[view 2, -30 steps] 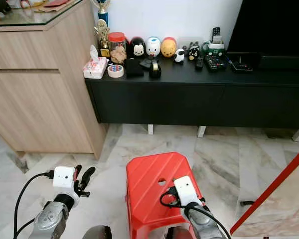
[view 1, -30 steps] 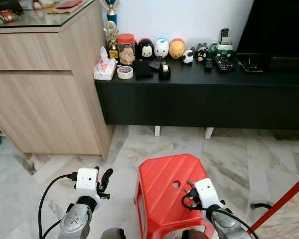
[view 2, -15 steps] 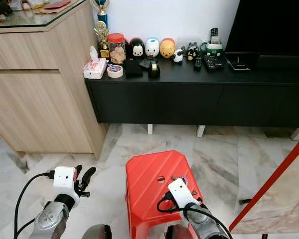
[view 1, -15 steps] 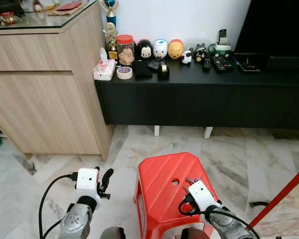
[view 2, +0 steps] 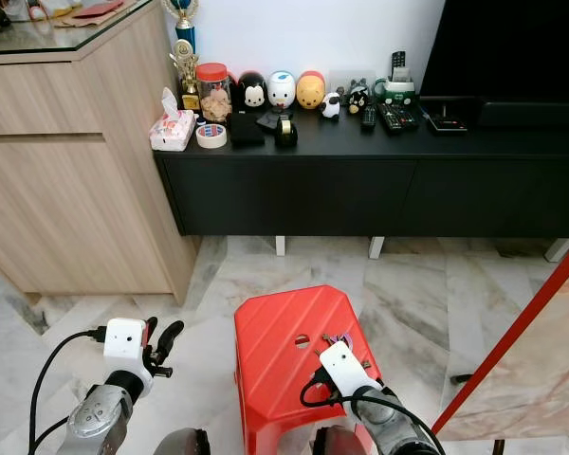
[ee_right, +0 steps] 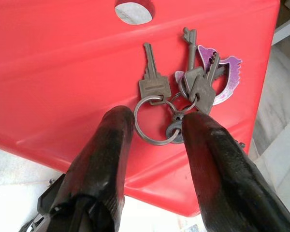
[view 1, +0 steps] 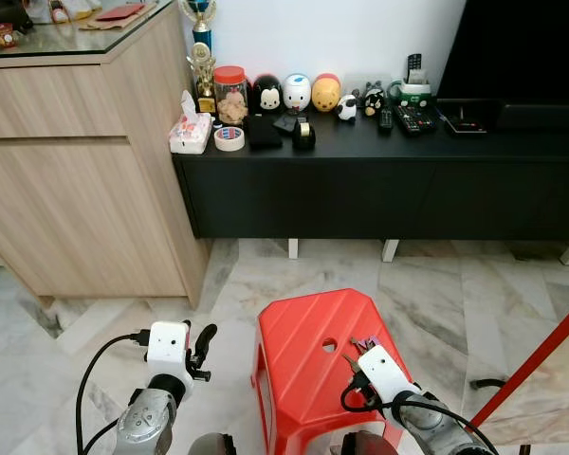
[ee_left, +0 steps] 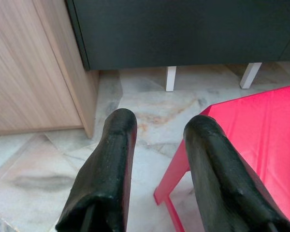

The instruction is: Hang keys on a hook

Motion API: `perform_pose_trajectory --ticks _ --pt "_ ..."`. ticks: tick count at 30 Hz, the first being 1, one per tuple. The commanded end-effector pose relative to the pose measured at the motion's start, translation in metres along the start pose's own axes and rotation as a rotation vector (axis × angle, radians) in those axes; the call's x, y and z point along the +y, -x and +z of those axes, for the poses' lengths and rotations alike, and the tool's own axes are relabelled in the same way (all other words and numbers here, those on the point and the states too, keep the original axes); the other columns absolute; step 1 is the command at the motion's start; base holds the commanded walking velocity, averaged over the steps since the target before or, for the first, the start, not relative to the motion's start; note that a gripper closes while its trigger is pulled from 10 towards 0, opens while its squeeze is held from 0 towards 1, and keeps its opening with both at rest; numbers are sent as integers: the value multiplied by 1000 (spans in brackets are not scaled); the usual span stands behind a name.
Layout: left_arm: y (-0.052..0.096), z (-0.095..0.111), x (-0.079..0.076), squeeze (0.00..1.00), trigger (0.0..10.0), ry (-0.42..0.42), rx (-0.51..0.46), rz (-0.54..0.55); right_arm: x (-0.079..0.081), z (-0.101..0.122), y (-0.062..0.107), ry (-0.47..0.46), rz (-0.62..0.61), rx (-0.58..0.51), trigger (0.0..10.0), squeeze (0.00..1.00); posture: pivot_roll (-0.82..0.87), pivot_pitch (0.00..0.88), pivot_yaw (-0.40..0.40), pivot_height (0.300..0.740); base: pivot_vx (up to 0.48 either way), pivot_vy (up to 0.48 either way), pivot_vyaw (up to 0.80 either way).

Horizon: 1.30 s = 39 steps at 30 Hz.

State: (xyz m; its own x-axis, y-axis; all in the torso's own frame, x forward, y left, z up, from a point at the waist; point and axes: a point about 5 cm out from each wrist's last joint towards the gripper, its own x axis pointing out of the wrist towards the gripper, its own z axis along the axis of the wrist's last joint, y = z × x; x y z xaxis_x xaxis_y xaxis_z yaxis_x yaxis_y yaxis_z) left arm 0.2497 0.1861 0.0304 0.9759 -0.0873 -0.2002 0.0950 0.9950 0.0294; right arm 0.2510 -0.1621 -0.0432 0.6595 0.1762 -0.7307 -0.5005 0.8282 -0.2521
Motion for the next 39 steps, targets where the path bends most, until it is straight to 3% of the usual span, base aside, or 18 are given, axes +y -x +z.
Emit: perform_pose_trajectory --ticks 1,16,19,20,21,24,30,39 --pt "-2 2 1 0 10000 1 -4 -2 -3 2 -1 8 -8 9 10000 0 16 2 -7 628 0 0 0" --pt "0 3 6 0 10000 -14 -2 9 -6 20 -4 -14 -22 -43 10000 0 35 21 -1 628 0 0 0" --pt "1 3 7 0 10000 -11 -7 16 -9 28 -4 -64 -42 -104 10000 0 34 23 -2 628 0 0 0" --pt "1 3 7 0 10000 -11 -8 17 -11 33 -3 -125 -49 -150 10000 0 34 24 -2 628 0 0 0" --pt "1 3 6 0 10000 -11 -8 20 -16 40 -2 -257 -78 -231 10000 0 32 27 -1 628 0 0 0" --pt "2 2 6 0 10000 -10 -8 22 -17 40 0 -297 -90 -266 10000 0 27 29 -1 628 0 0 0" --pt "1 1 4 0 10000 -9 -6 20 -8 28 2 -257 -79 -266 10000 0 23 32 -1 628 0 0 400" --pt "-1 1 4 0 10000 -9 -5 18 -4 26 1 -316 -72 -263 10000 0 21 30 -1 628 0 0 525"
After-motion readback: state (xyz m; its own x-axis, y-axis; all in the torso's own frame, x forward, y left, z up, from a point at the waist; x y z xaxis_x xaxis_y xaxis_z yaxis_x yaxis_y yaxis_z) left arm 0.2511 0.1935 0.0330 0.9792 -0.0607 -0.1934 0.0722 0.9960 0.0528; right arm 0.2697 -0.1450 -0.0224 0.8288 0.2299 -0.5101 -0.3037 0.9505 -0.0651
